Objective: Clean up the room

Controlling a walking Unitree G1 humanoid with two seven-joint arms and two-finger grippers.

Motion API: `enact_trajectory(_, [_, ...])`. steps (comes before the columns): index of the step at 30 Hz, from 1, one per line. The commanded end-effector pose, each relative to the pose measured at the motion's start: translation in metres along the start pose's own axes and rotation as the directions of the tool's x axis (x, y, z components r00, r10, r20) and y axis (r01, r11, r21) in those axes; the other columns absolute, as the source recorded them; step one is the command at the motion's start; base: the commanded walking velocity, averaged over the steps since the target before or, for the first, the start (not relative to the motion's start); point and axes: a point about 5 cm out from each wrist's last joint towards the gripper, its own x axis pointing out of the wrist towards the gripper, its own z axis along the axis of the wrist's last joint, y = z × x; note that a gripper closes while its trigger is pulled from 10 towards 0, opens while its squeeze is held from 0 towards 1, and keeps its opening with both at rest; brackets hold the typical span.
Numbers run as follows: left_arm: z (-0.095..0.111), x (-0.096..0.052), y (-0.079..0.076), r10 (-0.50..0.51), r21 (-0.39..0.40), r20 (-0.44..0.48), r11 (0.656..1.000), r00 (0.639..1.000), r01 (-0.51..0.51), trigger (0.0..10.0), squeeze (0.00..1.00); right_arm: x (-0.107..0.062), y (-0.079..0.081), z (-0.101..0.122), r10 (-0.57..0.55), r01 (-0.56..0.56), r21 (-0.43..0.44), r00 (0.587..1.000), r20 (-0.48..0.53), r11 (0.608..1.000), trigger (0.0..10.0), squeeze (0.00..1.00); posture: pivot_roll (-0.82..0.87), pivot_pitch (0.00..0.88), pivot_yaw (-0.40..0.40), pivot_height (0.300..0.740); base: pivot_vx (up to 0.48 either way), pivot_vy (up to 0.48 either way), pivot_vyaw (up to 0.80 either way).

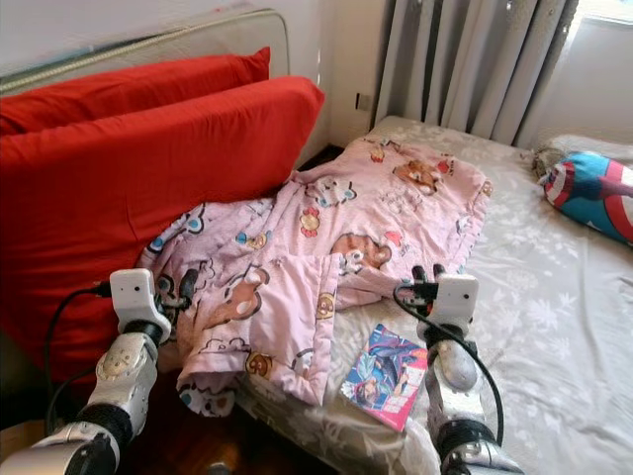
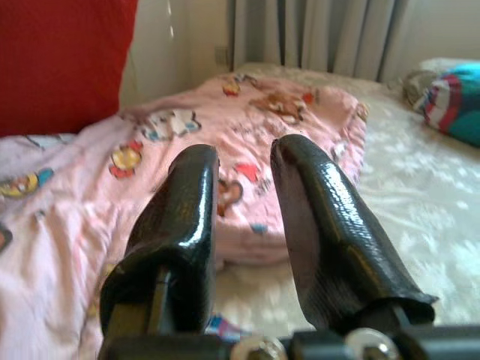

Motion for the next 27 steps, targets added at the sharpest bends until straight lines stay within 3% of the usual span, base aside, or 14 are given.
enact_trajectory(1, [-0.0002,-0.0001,0.0000,-0.012,0.005,-0.003,1.000,1.000,0.012,10.0,0.00,-0.0001,-0.0013,-0.0005,0.001,-0.001,-0.008,1.000,-0.005,1.000,10.0,0.00,-0.04,0.000,-0.013,0.643,0.000,0.000,0.00])
enact_trajectory(27, [0.0009,0.0031,-0.0019,-0.024,-0.003,-0.022,1.000,0.999,0.024,10.0,0.00,0.0006,0.0022,-0.0040,0.013,-0.012,0.009,0.999,-0.039,1.000,10.0,0.00,-0.03,0.000,-0.017,0.643,0.000,0.000,0.00])
